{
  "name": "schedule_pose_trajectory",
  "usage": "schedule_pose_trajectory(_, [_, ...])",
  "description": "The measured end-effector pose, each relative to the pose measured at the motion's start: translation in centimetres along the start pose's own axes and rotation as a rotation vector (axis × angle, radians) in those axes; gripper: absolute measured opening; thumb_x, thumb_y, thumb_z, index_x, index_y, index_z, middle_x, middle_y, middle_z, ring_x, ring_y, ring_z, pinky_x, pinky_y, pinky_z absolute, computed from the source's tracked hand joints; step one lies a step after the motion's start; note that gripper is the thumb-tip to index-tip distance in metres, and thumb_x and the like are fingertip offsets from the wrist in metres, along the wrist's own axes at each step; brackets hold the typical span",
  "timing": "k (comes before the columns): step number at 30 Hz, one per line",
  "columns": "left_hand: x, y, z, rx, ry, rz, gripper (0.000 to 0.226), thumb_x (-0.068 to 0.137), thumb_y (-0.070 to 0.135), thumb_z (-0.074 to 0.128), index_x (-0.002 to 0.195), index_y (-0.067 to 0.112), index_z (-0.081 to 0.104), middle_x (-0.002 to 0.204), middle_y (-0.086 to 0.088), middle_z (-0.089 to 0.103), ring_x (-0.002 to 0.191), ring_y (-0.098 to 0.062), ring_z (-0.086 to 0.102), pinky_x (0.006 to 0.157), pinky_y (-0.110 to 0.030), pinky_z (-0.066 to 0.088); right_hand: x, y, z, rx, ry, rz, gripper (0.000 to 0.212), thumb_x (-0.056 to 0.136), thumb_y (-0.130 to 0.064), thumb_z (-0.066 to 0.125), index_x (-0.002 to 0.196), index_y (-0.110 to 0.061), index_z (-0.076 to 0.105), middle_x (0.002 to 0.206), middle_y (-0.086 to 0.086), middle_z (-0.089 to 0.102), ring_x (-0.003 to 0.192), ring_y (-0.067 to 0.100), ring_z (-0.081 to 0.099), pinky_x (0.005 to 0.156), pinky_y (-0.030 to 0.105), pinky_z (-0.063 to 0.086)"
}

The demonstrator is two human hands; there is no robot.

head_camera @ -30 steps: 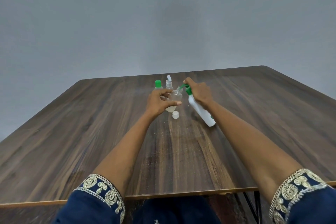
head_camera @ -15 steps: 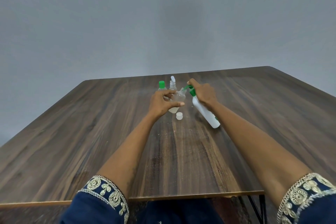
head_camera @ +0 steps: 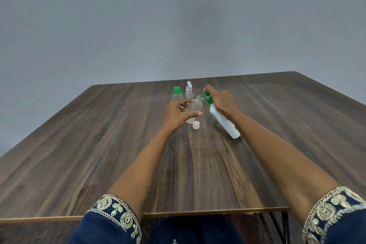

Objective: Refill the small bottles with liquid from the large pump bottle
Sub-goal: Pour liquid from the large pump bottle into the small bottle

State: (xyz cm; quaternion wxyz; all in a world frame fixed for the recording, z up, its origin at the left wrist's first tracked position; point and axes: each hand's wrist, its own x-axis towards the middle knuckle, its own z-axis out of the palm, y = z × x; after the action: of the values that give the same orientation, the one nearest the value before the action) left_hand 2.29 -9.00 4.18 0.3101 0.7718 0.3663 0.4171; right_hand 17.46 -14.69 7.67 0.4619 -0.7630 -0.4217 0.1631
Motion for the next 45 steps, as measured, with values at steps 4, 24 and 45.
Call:
schedule_pose_trajectory(4, [0.1,-0.1,0.0,0.011,0.010,0.000,0.059,0.057,0.039,0.086,0.110,0.019,0.068,0.090,0.005,0.064,0.082,-0.012,0.060,0.073,-0.024,0.050,0.2,0.0,0.0,0.012,-0.026,0.016,0.082,0.053,-0.076,0.032,0.093,-0.019,0.075,0.088,0.004,0.070,0.069,0.012,0.052,0.060,0.029,0.035])
schedule_pose_trajectory(24, [0.8,0.9,0.2,0.013,0.018,0.006,0.059,0.056,0.040,0.086,0.109,0.023,0.068,0.092,0.005,0.064,0.082,-0.013,0.060,0.080,-0.040,0.054,0.2,0.0,-0.5,0.069,0.013,0.030,0.075,0.049,-0.078,0.035,0.080,-0.022,0.074,0.088,0.004,0.070,0.077,0.017,0.056,0.067,0.035,0.036])
schedule_pose_trajectory(45, [1.0,-0.3,0.4,0.011,0.012,-0.005,0.064,0.053,0.043,0.087,0.110,0.021,0.068,0.097,0.001,0.068,0.086,-0.015,0.063,0.081,-0.041,0.055,0.6,-0.1,0.1,0.025,0.036,0.013,0.077,0.056,-0.072,0.034,0.090,-0.016,0.074,0.084,0.007,0.066,0.071,0.018,0.052,0.061,0.032,0.034])
